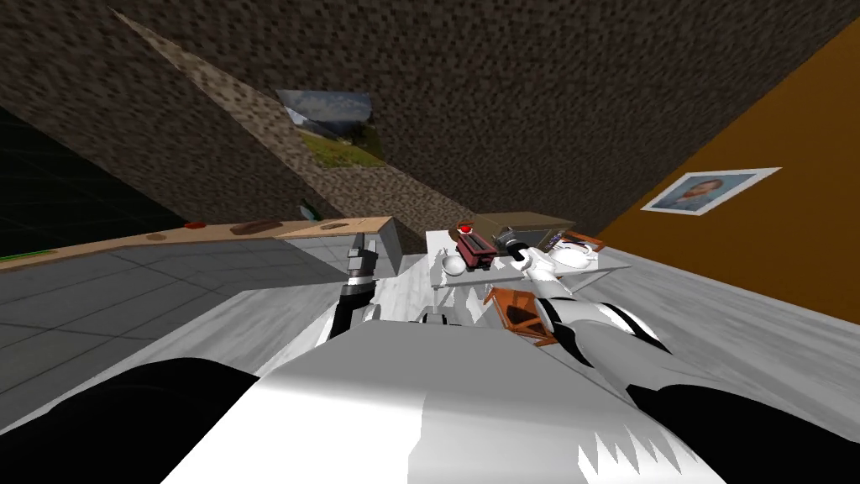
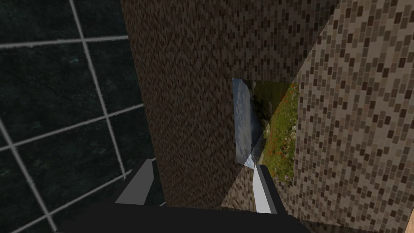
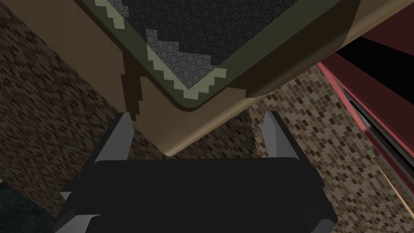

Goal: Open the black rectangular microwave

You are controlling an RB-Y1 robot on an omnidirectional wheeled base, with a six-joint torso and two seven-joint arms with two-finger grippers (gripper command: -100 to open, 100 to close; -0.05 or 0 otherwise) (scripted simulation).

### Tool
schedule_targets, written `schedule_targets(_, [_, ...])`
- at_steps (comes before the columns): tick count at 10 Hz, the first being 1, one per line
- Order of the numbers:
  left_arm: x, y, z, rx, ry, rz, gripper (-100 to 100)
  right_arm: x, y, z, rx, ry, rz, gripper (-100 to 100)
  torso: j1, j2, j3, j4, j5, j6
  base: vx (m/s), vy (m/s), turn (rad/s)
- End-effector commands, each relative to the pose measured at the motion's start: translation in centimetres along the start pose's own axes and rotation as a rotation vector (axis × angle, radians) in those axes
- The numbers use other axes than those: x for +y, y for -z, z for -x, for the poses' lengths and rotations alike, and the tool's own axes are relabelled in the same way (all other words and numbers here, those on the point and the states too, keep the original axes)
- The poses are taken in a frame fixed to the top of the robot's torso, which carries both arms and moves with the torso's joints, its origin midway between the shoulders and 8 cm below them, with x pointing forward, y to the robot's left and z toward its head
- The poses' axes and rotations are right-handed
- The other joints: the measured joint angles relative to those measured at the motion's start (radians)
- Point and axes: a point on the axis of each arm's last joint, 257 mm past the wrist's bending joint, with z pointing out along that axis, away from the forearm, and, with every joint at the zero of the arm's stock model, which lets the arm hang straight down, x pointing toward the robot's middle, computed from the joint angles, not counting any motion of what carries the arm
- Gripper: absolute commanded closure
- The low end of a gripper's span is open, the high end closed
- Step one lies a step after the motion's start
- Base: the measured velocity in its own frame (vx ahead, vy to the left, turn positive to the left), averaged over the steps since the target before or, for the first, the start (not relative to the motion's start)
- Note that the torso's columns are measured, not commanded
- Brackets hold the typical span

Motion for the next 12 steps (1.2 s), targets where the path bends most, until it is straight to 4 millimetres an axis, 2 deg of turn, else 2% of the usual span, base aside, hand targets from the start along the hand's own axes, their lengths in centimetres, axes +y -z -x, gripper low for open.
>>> schedule_targets(1, [0.0, 0.0, 0.0, 0.0, 0.0, 0.0, 0, -2.9, 1.2, -3.0, 0.053, 0.015, -0.05, -100, 0.001, -0.001, -0.001, 0.0, 0.001, -0.001, -0.071, -0.033, 0.235])
schedule_targets(2, [0.0, 0.0, 0.0, 0.0, 0.0, 0.0, 0, -2.9, 1.2, -3.0, 0.053, 0.015, -0.05, -100, 0.001, -0.003, -0.002, -0.001, 0.001, 0.0, -0.028, -0.013, 0.009])
schedule_targets(4, [0.0, 0.0, 0.0, 0.0, 0.0, 0.0, 0, -8.3, 3.7, -7.9, 0.144, 0.026, -0.135, -100, 0.002, 0.0, -0.001, 0.0, 0.001, -0.001, -0.09, -0.018, 0.495])
schedule_targets(5, [0.0, 0.0, 0.0, 0.0, 0.0, 0.0, 0, -8.5, 3.6, -7.3, 0.131, 0.029, -0.139, -100, -0.002, 0.003, 0.002, -0.001, 0.002, 0.009, -0.095, -0.006, 0.181])
schedule_targets(6, [0.0, 0.0, 0.0, 0.0, 0.0, 0.0, 0, -8.3, 3.7, -7.9, 0.144, 0.027, -0.136, -100, 0.0, 0.0, -0.001, -0.001, 0.006, 0.006, -0.036, -0.019, 0.133])
schedule_targets(7, [0.0, 0.0, 0.0, 0.0, 0.0, 0.0, 0, -11.0, 5.2, -10.2, 0.187, 0.034, -0.178, -100, 0.002, -0.004, -0.003, -0.002, 0.007, 0.007, -0.054, -0.022, 0.452])
schedule_targets(8, [0.0, 0.0, 0.0, 0.0, 0.0, 0.0, 0, -11.0, 5.2, -10.2, 0.187, 0.034, -0.178, -100, 0.004, -0.005, -0.004, -0.003, 0.008, 0.002, -0.064, -0.028, 0.231])
schedule_targets(9, [0.0, 0.0, 0.0, 0.0, 0.0, 0.0, 0, -11.0, 5.2, -10.2, 0.187, 0.034, -0.178, -100, 0.004, -0.005, -0.004, -0.003, 0.008, 0.006, -0.027, -0.007, -0.017])
schedule_targets(10, [0.0, 0.0, 0.0, 0.0, 0.0, 0.0, 0, -13.7, 6.9, -12.3, 0.229, 0.04, -0.22, -100, 0.003, -0.004, -0.004, -0.003, 0.008, 0.009, -0.055, 0.001, 0.299])
schedule_targets(12, [0.0, 0.0, 0.0, 0.0, 0.0, 0.0, 0, -13.7, 6.9, -12.3, 0.23, 0.042, -0.22, -100, 0.006, -0.001, -0.002, -0.001, 0.01, 0.005, -0.053, -0.012, 0.164])
